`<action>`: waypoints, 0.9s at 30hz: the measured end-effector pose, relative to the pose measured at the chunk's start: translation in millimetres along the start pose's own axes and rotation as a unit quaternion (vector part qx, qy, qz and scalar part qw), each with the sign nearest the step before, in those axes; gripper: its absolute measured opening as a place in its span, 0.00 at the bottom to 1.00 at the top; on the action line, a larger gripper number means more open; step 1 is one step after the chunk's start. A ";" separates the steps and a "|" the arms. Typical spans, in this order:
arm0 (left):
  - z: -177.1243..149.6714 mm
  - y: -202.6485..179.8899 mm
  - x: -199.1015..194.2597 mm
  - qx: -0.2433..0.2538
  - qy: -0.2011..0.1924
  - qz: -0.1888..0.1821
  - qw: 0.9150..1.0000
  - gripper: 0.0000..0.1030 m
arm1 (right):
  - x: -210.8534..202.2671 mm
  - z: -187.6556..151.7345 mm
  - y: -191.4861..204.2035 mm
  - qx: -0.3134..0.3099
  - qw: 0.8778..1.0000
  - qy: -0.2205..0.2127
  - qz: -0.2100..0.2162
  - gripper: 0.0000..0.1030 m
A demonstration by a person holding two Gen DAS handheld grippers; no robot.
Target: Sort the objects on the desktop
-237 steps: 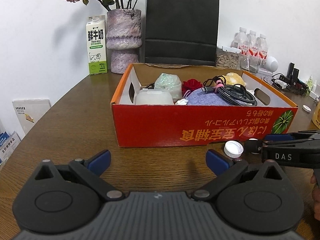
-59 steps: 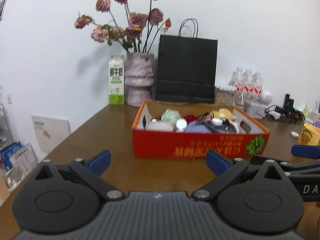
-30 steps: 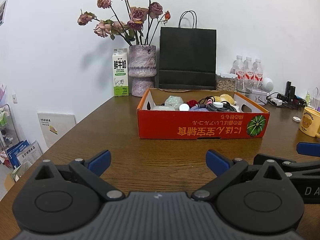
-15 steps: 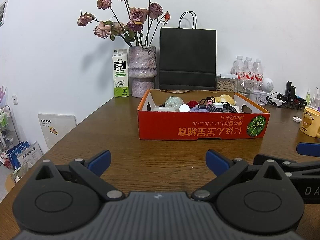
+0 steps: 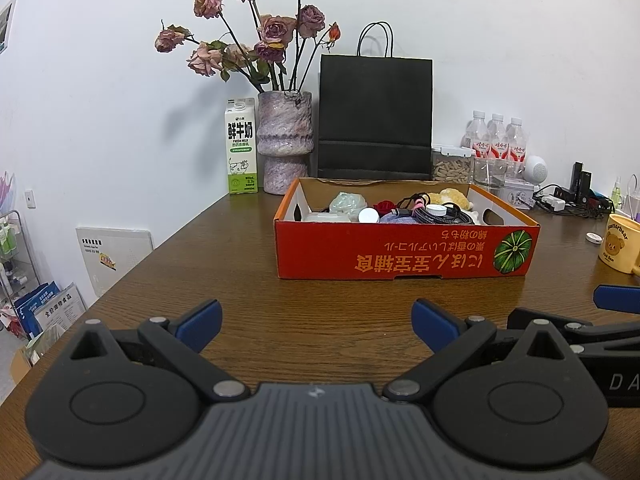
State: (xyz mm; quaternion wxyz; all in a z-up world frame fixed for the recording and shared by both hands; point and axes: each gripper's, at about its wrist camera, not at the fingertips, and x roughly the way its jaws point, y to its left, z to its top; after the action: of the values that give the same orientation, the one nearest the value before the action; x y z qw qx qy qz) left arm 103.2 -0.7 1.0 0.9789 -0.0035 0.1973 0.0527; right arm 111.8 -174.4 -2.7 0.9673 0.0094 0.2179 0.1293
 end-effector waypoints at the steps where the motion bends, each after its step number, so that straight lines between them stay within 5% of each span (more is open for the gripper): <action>1: -0.1 0.1 0.0 0.000 0.000 0.000 1.000 1.00 | 0.0 0.0 0.0 0.000 1.000 0.000 0.000 1.00; 27: 2.0 0.6 -1.5 -0.001 0.000 -0.001 1.000 1.00 | -0.6 1.5 0.2 0.002 1.000 -0.001 0.000 1.00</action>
State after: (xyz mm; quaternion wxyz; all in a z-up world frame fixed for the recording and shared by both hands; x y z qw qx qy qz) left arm 102.6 -0.2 3.4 0.9790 -0.0043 0.1970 0.0520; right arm 111.9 -174.3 -1.1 0.9676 0.0114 0.2167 0.1291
